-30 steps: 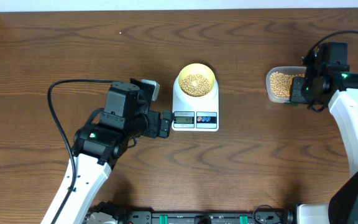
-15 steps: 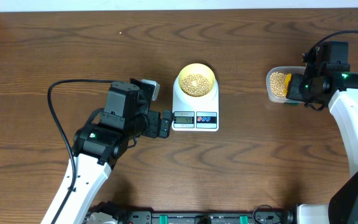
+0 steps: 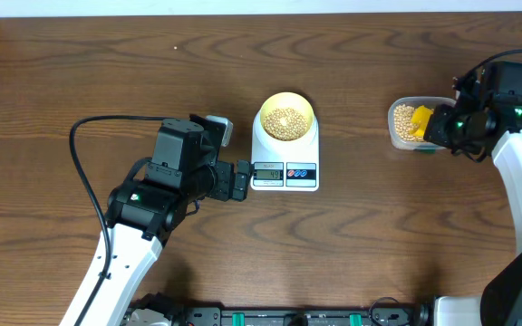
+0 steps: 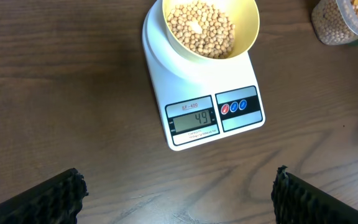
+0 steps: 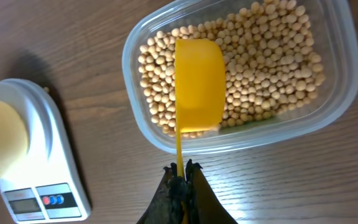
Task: Scoop item into bowl and weigh 50g on scale
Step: 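Dip the scoop into the soybean tub with the right gripper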
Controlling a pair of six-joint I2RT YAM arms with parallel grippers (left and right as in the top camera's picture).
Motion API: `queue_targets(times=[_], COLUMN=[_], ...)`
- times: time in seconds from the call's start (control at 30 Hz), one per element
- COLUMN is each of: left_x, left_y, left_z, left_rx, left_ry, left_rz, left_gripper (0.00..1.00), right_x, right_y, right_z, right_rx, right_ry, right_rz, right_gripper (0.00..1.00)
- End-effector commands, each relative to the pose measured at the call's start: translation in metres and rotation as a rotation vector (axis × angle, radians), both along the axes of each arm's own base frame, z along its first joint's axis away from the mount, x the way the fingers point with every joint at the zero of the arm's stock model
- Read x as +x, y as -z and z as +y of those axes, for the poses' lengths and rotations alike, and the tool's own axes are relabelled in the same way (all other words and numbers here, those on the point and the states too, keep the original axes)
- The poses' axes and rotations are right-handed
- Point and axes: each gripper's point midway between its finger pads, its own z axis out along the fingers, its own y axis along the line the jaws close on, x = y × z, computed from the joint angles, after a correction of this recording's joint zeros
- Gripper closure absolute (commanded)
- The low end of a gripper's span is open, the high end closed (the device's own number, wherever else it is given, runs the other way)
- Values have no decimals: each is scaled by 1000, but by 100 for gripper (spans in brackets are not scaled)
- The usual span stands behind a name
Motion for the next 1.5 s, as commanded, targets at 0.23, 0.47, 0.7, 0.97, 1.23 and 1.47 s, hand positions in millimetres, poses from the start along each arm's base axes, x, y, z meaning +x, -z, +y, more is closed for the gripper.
queue_targets(times=[0.23, 0.47, 0.7, 0.97, 1.23, 1.47], left_x=[0, 0, 0, 0, 0, 0], left_y=[0, 0, 0, 0, 0, 0], left_z=[1, 1, 1, 1, 1, 1], left_rx=[13, 13, 13, 13, 13, 13], left_ry=[9, 9, 9, 9, 9, 9], left_rz=[-9, -9, -9, -9, -9, -9], left_gripper=[2, 2, 2, 2, 2, 2], right_x=[2, 1, -3, -4, -6, -2], right_y=[-14, -14, -4, 2, 8, 6], right_z=[1, 0, -20, -19, 9, 17], right_rx=[185, 190, -21, -125, -122, -113], right_ry=[45, 47, -45, -94, -171, -169], right_rz=[-41, -35, -31, -15, -9, -21], right_gripper=[99, 99, 99, 99, 99, 99])
